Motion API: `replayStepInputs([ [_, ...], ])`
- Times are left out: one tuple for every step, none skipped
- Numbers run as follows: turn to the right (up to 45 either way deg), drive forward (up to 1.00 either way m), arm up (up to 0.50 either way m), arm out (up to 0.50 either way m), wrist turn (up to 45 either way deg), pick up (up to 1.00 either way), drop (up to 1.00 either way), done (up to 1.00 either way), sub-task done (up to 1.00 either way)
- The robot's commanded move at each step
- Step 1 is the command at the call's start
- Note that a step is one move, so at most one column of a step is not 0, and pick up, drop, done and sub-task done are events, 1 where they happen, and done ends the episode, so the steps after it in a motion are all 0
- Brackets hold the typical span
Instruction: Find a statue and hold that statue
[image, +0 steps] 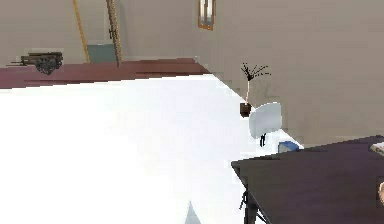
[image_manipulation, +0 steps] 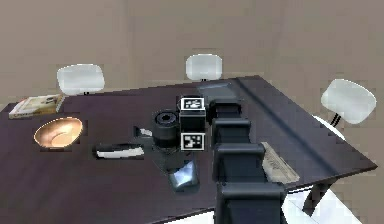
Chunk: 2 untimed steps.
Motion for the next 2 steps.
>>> replayStepInputs([
  [0.0, 0.00, 0.00, 0.00, 30.0, 0.00, 0.00, 0.00, 0.00],
  [0.0, 0.00, -0.30, 0.00, 0.0, 0.00, 0.00, 0.00, 0.00],
])
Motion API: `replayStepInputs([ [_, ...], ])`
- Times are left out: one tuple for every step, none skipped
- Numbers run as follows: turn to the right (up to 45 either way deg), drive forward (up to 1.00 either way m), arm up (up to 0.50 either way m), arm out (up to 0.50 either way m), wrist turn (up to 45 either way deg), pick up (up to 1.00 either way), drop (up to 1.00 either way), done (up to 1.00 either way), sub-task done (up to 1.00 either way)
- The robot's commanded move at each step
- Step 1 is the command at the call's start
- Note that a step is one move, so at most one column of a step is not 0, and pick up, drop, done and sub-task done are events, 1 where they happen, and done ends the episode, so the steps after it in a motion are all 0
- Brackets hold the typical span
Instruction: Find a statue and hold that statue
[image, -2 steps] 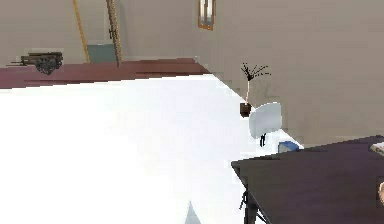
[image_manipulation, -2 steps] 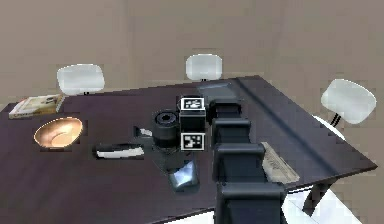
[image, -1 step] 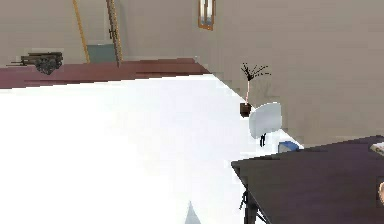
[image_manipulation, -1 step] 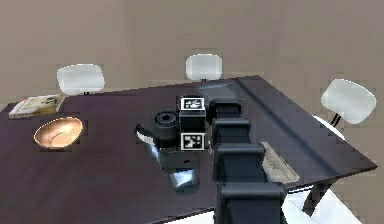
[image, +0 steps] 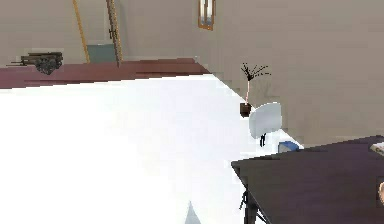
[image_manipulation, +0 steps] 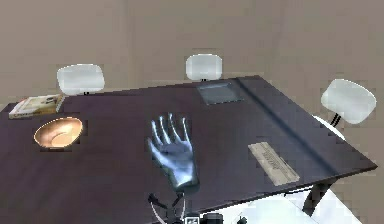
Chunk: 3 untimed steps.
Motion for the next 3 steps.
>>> replayStepInputs([
  [0.0, 0.00, 0.00, 0.00, 0.0, 1.00, 0.00, 0.00, 0.00],
  [0.0, 0.00, 0.10, 0.00, 0.0, 0.00, 0.00, 0.00, 0.00],
  [0.0, 0.00, 0.00, 0.00, 0.0, 0.00, 0.00, 1.00, 0.00],
])
